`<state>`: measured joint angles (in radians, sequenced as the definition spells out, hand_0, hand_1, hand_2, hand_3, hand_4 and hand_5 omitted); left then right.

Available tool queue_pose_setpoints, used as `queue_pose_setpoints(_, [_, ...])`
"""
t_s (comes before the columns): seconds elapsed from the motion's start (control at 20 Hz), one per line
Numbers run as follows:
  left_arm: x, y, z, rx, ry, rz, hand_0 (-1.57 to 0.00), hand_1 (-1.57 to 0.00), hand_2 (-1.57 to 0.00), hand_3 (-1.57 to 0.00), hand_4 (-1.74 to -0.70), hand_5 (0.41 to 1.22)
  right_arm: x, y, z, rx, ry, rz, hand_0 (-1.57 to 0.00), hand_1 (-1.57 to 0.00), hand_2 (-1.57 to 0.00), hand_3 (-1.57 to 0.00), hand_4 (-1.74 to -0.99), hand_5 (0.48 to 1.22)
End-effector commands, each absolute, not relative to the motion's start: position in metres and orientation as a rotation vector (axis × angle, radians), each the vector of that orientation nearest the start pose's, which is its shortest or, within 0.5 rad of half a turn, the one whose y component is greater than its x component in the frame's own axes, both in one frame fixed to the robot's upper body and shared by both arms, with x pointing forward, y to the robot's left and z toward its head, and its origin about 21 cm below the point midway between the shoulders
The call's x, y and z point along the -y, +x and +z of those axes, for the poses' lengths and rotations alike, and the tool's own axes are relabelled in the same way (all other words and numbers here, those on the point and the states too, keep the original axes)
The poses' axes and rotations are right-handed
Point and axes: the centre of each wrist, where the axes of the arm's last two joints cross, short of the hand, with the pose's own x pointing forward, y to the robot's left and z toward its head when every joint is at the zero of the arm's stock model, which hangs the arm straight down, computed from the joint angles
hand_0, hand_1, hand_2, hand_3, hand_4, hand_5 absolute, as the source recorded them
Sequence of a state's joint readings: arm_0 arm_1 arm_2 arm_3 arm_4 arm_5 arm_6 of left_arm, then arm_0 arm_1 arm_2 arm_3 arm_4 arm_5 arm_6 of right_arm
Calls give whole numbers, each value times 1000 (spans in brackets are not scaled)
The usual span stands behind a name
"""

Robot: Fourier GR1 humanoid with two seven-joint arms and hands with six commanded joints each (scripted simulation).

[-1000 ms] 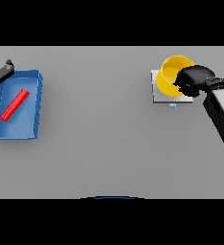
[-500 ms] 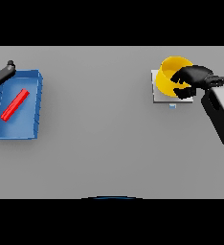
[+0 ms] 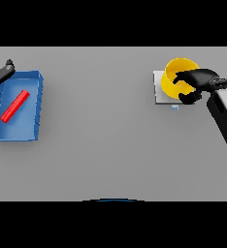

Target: Pick up the red beaker and tilt it to pour out 1 green nut into yellow bowl. Pick up the yellow bowl and place it on the metallic measuring scale.

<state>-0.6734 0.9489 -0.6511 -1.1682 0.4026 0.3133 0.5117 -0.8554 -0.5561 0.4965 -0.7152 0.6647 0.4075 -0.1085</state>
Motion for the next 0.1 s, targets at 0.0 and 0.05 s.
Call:
queue_pose_setpoints(0.0, [-331,360,137,1083,707,-426,1,1,1,1,-851,770,276,425,91,959,-616,1610,-62,-46,-74,-277,-1418,801])
queue_pose_setpoints(0.05, [-329,360,138,1081,710,-427,1,1,1,1,-851,768,278,424,89,964,-610,1605,-49,-37,-59,-263,-1414,796])
